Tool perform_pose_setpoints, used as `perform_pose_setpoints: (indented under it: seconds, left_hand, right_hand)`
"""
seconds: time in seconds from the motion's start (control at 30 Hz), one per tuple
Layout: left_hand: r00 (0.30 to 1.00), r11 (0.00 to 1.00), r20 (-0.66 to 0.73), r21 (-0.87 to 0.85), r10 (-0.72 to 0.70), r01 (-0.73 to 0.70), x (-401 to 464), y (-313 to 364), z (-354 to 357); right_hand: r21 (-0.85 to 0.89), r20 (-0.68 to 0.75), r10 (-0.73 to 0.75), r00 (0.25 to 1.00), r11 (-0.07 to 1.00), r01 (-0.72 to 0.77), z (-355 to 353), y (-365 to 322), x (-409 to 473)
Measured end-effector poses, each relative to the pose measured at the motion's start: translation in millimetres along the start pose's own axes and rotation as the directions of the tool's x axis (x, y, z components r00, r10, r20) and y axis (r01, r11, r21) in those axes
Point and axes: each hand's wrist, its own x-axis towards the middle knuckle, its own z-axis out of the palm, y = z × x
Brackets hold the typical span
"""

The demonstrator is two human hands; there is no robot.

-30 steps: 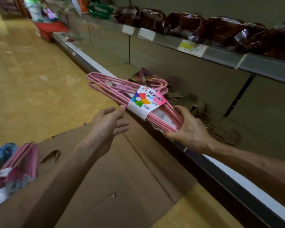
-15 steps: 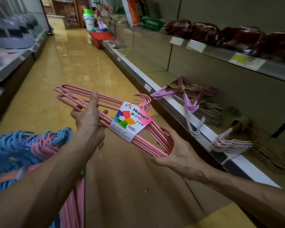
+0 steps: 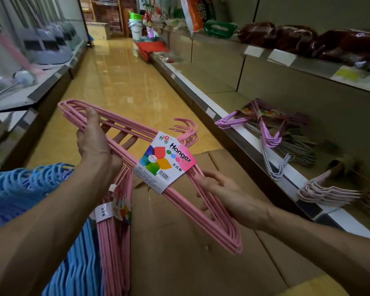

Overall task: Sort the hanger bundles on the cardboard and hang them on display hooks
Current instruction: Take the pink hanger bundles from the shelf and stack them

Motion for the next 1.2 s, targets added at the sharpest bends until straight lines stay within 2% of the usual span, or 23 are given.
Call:
perform_pose_setpoints:
  seconds: [0.1,0.2,0.33,0.43,0.67,0.83,0.93,1.0,1.1,1.17,1.2]
  left_hand:
    - [0.996,0.999,0.086,0.024,-0.038,0.037,-0.5,2.0,-3.3]
    - [0.982,0.995,0.163,0.042,-0.093,0.088,-3.9,1.7,-2.7]
    - [0.949,0.982,0.267,0.131,-0.169,0.138,-10.1,-2.0,0.7]
    - [0.928,0.967,0.306,0.205,-0.212,0.153,-15.0,-7.2,1.2]
    - [0.942,0.945,0.254,0.295,-0.22,0.141,-11.2,-13.2,5.1]
    - [0.969,0.898,0.114,0.412,-0.22,0.156,-0.8,-21.1,2.6]
    - [0.978,0.796,0.064,0.593,-0.199,0.124,11.3,-21.3,-6.9]
    - [0.98,0.674,0.106,0.738,-0.166,0.034,18.1,-18.9,-16.4]
    - [0.98,0.494,0.184,0.861,-0.075,-0.124,24.0,-11.7,-30.6]
    - [0.957,0.321,0.29,0.906,0.0,-0.275,22.1,-3.5,-38.4]
    - [0.931,0.183,0.364,0.915,0.021,-0.361,21.6,0.7,-42.4]
  right_hand:
    - [0.143,0.1,0.118,0.988,0.981,-0.131,-2.1,-5.2,2.9]
    - [0.271,0.167,0.134,0.977,0.946,-0.176,-6.0,-7.2,9.3]
    - [0.554,0.123,0.053,0.991,0.825,-0.113,-17.4,-16.8,20.4]
    - [0.682,0.098,-0.034,0.995,0.73,-0.042,-23.9,-28.7,21.4]
    - [0.635,-0.019,-0.056,0.998,0.77,0.055,-23.5,-31.3,19.1]
    - [0.591,-0.117,0.009,0.993,0.804,0.062,-18.2,-19.8,26.4]
    - [0.556,-0.161,0.023,0.987,0.828,0.071,-15.9,-15.8,28.0]
    - [0.518,-0.22,0.039,0.975,0.852,0.083,-14.0,-13.1,32.2]
    - [0.458,-0.346,0.082,0.934,0.884,0.092,-9.7,-8.5,44.4]
    - [0.413,-0.406,0.112,0.907,0.908,0.073,-4.1,-5.0,54.8]
    - [0.387,-0.422,0.124,0.898,0.92,0.055,-0.3,-4.0,60.0]
